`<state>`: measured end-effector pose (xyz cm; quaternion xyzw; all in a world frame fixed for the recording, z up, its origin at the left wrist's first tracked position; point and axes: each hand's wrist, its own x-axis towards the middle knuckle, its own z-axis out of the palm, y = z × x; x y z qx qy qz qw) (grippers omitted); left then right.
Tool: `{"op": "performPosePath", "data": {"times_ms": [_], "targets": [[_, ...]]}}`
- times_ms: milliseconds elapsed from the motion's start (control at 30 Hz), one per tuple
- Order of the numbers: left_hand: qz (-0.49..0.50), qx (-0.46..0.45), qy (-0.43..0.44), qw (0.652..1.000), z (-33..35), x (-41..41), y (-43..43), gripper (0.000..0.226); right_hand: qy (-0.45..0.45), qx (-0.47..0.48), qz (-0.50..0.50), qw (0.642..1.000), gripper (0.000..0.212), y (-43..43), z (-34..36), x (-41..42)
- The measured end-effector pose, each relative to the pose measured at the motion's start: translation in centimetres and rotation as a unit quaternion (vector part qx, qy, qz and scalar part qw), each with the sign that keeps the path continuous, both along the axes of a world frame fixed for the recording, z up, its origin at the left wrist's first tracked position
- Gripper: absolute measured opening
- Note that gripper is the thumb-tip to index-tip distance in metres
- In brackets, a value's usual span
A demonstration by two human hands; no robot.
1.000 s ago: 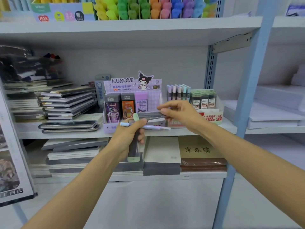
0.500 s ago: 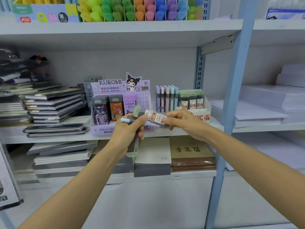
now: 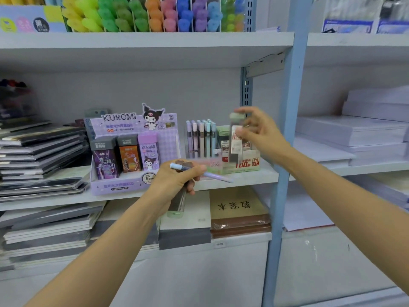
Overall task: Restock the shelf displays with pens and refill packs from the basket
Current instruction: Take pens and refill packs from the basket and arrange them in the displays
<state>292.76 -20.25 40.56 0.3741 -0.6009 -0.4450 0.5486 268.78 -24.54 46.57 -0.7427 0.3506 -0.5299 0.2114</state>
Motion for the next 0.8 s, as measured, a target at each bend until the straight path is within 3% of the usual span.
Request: {"op": "performPosePath", "data": {"times_ms": [100, 400, 600, 800], "targets": [[0.002, 0.025, 0.029, 0.999, 0.2, -0.3, -0.6, 0.008, -0.06, -0.042, -0.052, 0.996, 0.029, -2.1, 1.5, -1.7], [-0.054, 0.056, 0.034, 0.996, 0.1, -0.3, -1.2, 0.014, 0.051, -0.055, -0.082, 0.994, 0.023, -5.3, 0.6, -1.4], [-0.098, 0.039, 0.014, 0.994, -0.1, -0.2, -0.7, 0.009, 0.041, -0.052, -0.105, 0.992, 0.022, -6.0, 0.4, -2.2], [-0.056, 0.021, 0.033, 0.998, 0.2, -0.4, -0.1, 0.017, 0.075, -0.063, -0.156, 0.983, 0.019, -6.5, 0.1, -1.7]]}}
